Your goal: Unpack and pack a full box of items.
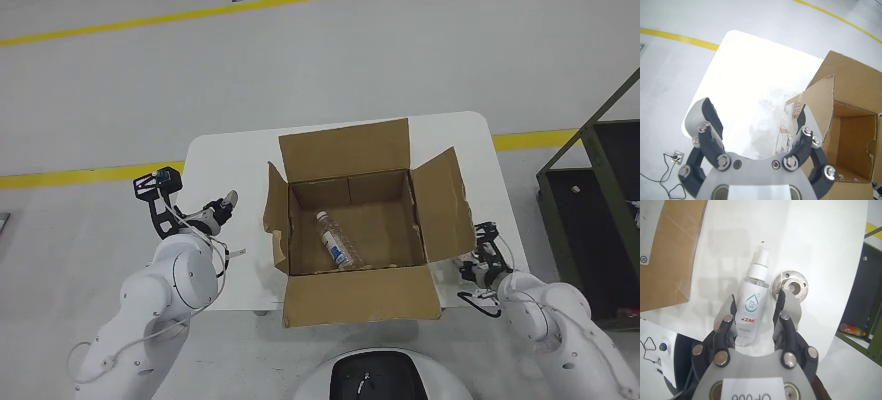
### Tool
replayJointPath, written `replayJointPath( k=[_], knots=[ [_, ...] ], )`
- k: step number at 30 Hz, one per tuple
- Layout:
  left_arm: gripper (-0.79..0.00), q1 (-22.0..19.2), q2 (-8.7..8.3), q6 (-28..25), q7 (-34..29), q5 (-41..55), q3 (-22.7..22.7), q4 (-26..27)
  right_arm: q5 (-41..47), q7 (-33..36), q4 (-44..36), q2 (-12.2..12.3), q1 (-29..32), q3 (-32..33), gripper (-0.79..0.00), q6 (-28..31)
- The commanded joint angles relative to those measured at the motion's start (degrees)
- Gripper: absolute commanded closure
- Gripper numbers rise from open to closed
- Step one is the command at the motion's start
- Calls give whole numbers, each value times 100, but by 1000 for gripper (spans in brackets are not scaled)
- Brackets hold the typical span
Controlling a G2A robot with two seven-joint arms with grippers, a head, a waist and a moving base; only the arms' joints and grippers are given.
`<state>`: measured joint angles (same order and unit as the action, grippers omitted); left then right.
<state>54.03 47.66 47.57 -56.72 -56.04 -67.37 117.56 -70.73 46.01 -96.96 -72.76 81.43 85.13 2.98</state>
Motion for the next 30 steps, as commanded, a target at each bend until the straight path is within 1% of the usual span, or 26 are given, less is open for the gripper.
replayJointPath(
  k=[1,4,8,12,13,14,15,17,19,21,22,23,24,25,28,30],
  knots=[
    [-785,0,0,0,0,0,0,0,2,-12,67,-2,-42,-45,-434,-11],
    [-785,0,0,0,0,0,0,0,12,1,124,-2,-88,-100,-471,-13],
    [-785,0,0,0,0,0,0,0,13,18,157,1,-120,-155,-499,-5],
    [-785,0,0,0,0,0,0,0,15,48,197,6,-157,-190,-471,10],
    [-785,0,0,0,0,0,0,0,16,54,207,8,-165,-195,-437,12],
    [-785,0,0,0,0,0,0,0,18,60,218,9,-173,-200,-434,9],
    [-785,0,0,0,0,0,0,0,11,64,225,11,-180,-208,-406,15],
    [-785,0,0,0,0,0,0,0,9,77,240,15,-191,-219,-385,17],
    [-785,0,0,0,0,0,0,0,-1,86,248,19,-201,-225,-339,13],
    [-785,0,0,0,0,0,0,0,-14,96,250,23,-208,-232,-265,2],
    [-785,0,0,0,0,0,0,0,-11,97,250,25,-212,-228,-209,-7],
    [-785,0,0,0,0,0,0,0,-13,85,242,27,-215,-218,-99,-23],
    [-785,0,0,0,0,0,0,0,-6,77,232,30,-212,-203,-12,-41],
    [-785,0,0,0,0,0,0,0,16,58,207,33,-207,-171,0,-68],
    [-785,0,0,0,0,0,0,0,118,14,102,48,-156,-28,0,-124],
    [-785,0,0,0,0,0,0,0,352,-89,-17,57,-109,145,0,-150]
  ],
)
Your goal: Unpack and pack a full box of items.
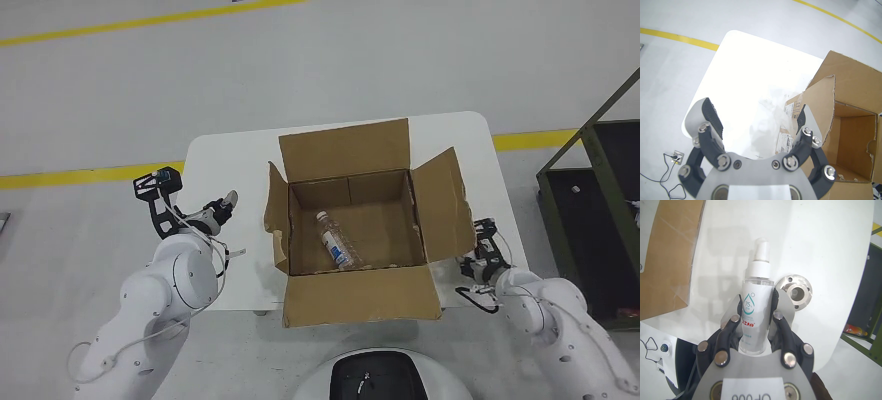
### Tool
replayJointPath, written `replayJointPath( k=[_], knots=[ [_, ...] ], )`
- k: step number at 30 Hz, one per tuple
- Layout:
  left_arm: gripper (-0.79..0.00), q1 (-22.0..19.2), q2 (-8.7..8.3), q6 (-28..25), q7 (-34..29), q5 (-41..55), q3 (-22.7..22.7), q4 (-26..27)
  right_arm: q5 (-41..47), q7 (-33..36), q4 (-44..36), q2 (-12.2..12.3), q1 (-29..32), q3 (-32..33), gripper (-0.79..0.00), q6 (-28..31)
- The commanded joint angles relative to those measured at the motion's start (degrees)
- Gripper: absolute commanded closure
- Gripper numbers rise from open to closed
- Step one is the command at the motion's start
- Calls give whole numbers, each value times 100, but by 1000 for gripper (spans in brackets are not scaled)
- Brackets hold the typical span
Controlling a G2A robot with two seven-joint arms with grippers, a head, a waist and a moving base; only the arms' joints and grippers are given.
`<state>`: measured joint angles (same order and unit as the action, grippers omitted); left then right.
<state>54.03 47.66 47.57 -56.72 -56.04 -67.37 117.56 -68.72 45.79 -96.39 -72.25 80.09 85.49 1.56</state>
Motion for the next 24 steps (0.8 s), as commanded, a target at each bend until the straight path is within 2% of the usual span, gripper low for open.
replayJointPath(
  k=[1,5,11,14,19,24],
  knots=[
    [-785,0,0,0,0,0,0,0,300,-159,-155,10,65,213,0,1],
    [-785,0,0,0,0,0,0,0,1229,-822,-668,27,308,855,0,86],
    [-785,0,0,0,0,0,0,0,2912,-1961,-1637,25,865,1923,0,521],
    [-785,0,0,0,0,0,0,0,3493,-2074,-1970,40,951,2234,0,858],
    [-785,0,0,0,0,0,0,0,4121,-2040,-2483,62,1013,2234,0,1491],
    [-785,0,0,0,0,0,0,0,3767,-1524,-2647,111,797,1790,0,1584]
  ],
)
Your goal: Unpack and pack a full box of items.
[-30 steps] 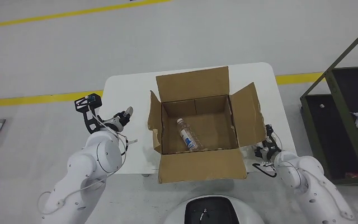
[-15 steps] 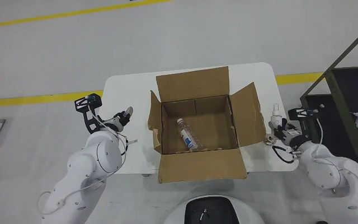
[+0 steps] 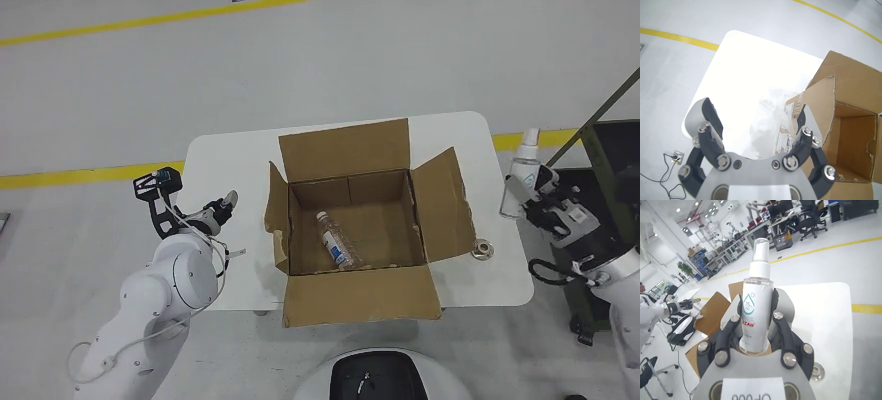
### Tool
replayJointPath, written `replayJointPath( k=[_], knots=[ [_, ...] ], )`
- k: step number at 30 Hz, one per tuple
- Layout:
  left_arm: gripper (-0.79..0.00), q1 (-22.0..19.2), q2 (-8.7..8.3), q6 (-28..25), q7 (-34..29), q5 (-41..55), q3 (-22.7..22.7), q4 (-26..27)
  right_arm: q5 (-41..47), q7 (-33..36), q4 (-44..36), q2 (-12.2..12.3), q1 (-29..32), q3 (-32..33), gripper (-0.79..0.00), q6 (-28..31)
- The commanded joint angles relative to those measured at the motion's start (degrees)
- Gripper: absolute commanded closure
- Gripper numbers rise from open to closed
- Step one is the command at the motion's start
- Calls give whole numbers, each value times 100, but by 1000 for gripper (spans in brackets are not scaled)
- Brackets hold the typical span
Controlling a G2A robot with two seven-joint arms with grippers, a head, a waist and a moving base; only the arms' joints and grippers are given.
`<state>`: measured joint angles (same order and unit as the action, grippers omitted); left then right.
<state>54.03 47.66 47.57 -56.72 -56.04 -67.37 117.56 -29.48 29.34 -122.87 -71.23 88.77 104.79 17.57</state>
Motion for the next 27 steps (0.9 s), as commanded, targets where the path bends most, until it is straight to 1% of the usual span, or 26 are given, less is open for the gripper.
replayJointPath(
  k=[1,3,13,15,17,20,25,27],
  knots=[
    [-785,0,0,0,0,0,0,0,-285,217,21,17,-128,-284,0,-34],
    [-785,0,0,0,0,0,0,0,-417,300,58,23,-196,-461,0,-58],
    [-785,0,0,0,0,0,0,0,-417,300,58,23,-196,-461,0,-58],
    [-785,0,0,0,0,0,0,0,-592,243,37,26,-216,-523,0,-139],
    [-785,0,0,0,0,0,0,0,-620,200,56,17,-326,-775,0,-300],
    [-785,0,0,0,0,0,0,0,-794,243,176,-1,-694,-1322,0,-572],
    [-785,0,0,0,0,0,0,0,-1460,773,751,-42,-1614,-2363,0,-1065],
    [-785,0,0,0,0,0,0,0,-2008,963,1160,-77,-2059,-2912,0,-1254]
  ],
)
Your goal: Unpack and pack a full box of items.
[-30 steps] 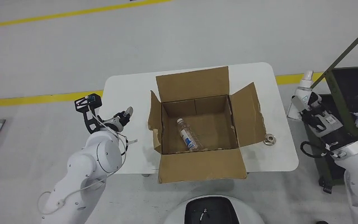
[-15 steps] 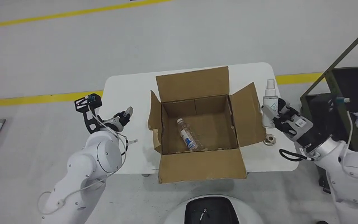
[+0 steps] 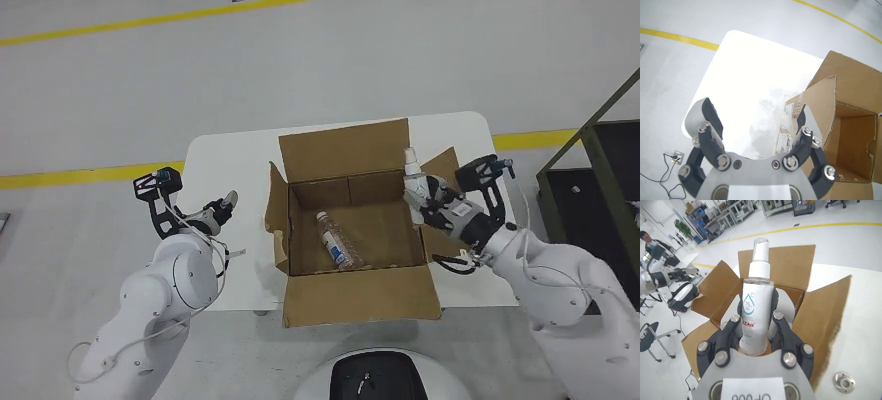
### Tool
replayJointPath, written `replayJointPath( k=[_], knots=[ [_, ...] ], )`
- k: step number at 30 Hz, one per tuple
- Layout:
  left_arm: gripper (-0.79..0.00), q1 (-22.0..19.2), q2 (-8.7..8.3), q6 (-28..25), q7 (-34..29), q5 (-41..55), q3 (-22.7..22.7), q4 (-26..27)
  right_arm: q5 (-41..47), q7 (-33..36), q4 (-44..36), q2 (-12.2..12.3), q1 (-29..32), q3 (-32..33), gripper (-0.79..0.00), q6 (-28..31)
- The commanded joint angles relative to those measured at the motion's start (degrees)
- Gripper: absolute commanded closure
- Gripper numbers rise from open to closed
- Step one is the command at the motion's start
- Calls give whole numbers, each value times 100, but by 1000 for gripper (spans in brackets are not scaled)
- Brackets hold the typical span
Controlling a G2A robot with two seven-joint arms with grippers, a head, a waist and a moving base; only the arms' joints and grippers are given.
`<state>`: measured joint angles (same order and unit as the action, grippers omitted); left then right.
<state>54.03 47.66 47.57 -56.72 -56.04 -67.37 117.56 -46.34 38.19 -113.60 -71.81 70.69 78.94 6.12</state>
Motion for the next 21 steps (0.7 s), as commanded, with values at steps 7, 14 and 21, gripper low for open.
replayJointPath(
  k=[7,14,21],
  knots=[
    [-785,0,0,0,0,0,0,0,-739,106,1439,-192,-1078,-1391,0,-753],
    [-785,0,0,0,0,0,0,0,-783,51,1588,-213,-1158,-1453,0,-884],
    [-785,0,0,0,0,0,0,0,-818,52,1604,-214,-1119,-1500,0,-844]
  ],
)
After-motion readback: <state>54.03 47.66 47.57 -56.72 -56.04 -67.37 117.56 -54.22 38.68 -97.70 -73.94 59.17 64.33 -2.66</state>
